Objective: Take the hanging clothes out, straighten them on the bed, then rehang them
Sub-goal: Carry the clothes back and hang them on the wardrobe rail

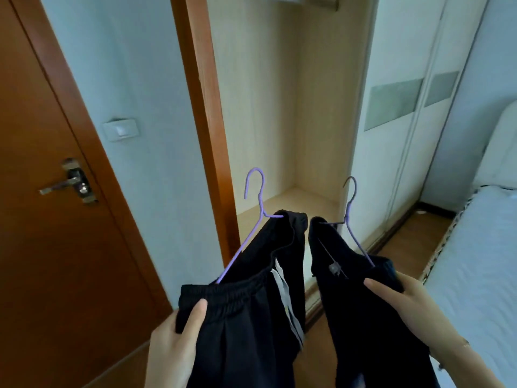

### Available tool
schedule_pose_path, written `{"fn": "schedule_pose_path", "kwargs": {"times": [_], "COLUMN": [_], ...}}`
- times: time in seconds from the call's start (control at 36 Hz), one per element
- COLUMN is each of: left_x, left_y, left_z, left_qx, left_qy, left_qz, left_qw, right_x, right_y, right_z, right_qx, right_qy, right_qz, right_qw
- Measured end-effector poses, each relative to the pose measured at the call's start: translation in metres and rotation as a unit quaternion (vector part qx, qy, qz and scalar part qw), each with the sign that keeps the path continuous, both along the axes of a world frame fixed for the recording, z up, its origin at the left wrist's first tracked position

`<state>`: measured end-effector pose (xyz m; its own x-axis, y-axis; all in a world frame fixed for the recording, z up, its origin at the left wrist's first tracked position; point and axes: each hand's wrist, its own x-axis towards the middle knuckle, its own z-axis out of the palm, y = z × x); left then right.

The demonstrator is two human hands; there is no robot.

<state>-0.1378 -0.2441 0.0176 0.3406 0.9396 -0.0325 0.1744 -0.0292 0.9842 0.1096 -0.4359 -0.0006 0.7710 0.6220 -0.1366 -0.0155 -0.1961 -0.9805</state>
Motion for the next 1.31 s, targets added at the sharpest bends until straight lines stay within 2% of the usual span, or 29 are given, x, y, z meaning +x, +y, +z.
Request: {"fn": "schedule_pose_path", "kwargs": {"times": [0.17,0.28,0.33,0.47,0.61,0.78,0.89,1.03,1.11,1.31], "left_x": [0.091,0.149,0.178,0.246,0.312,0.385,0.412,0.421,0.423,0.411], "left_y": [0.074,0.105,0.117,0.144,0.181,0.226,0.263,0.306,0.328,0.379], "left_z": [0.031,0.058,0.072,0.102,0.118,0.142,0.163,0.209,0.233,0.285], "left_qx": [0.003,-0.016,0.004,0.015,-0.021,-0.008,0.056,0.049,0.054,0.132], "left_qy": [-0.063,-0.105,-0.113,-0.155,-0.194,-0.164,-0.145,-0.19,-0.217,-0.203], "left_qz": [-0.029,-0.041,-0.039,-0.023,0.024,0.142,0.214,0.286,0.281,0.306], "left_qw": [0.998,0.993,0.993,0.987,0.98,0.976,0.965,0.938,0.933,0.921], "right_x": [0.045,0.083,0.105,0.177,0.269,0.373,0.418,0.435,0.432,0.413], "right_y": [0.037,0.058,0.073,0.123,0.188,0.273,0.333,0.398,0.433,0.5], "right_z": [0.037,0.064,0.078,0.111,0.129,0.158,0.195,0.249,0.283,0.357], "right_qx": [0.011,0.052,0.059,0.073,0.087,0.084,0.111,0.163,0.177,0.203], "right_qy": [-0.006,-0.044,-0.069,-0.1,-0.164,-0.161,-0.182,-0.226,-0.244,-0.264], "right_qz": [-0.027,-0.055,-0.046,0.006,0.073,0.192,0.24,0.298,0.319,0.335], "right_qw": [1.0,0.996,0.995,0.992,0.98,0.965,0.947,0.913,0.899,0.881]}}
